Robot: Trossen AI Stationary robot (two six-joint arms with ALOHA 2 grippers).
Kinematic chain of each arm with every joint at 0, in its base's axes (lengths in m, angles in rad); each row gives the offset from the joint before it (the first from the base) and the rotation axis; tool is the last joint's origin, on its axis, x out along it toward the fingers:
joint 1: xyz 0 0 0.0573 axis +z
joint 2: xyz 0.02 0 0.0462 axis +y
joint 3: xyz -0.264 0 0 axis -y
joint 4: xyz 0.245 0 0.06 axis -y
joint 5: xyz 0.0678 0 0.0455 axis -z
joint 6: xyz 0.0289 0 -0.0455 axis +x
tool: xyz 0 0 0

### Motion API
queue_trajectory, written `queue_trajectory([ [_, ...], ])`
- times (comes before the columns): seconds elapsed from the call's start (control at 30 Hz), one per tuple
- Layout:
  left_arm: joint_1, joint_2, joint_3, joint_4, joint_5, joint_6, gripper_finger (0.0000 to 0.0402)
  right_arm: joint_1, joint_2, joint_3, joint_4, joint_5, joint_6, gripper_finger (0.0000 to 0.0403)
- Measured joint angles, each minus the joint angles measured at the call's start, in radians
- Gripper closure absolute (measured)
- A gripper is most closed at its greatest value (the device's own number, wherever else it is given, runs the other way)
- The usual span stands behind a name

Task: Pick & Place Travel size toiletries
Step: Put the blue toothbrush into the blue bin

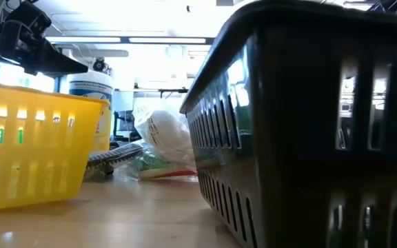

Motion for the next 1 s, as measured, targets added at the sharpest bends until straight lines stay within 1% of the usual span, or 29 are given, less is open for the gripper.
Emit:
queue_trajectory([
  [0.1, 0.0, 0.0, 0.0, 0.001, 0.0, 0.0, 0.0402, 0.0, 0.0, 0.0, -0.001, 0.02, 0.004, 0.0399],
  [0.33, 0.0, 0.0, 0.0, 0.0, 0.001, 0.002, 0.0402, 0.0, 0.001, 0.0, -0.003, 0.022, 0.009, 0.0399],
  [0.47, 0.0, 0.0, 0.0, 0.0, 0.001, 0.003, 0.0402, 0.0, 0.026, 0.0, -0.006, 0.021, 0.027, 0.0399],
  [0.7, 0.0, 0.0, 0.0, 0.001, 0.001, 0.003, 0.0402, 0.0, 0.11, 0.0, -0.005, 0.023, 0.081, 0.0399],
  [0.87, 0.0, 0.0, 0.0, 0.003, 0.002, 0.002, 0.0402, 0.004, 0.187, 0.0, 0.001, 0.067, 0.113, 0.0399],
  [0.93, 0.0, 0.0, 0.0, 0.01, 0.002, 0.002, 0.0402, 0.011, 0.216, 0.0, 0.022, 0.083, 0.134, 0.0399],
  [1.0, 0.0, 0.0, 0.0, 0.014, 0.002, 0.002, 0.0402, 0.021, 0.26, 0.003, 0.083, 0.096, 0.152, 0.0399],
])
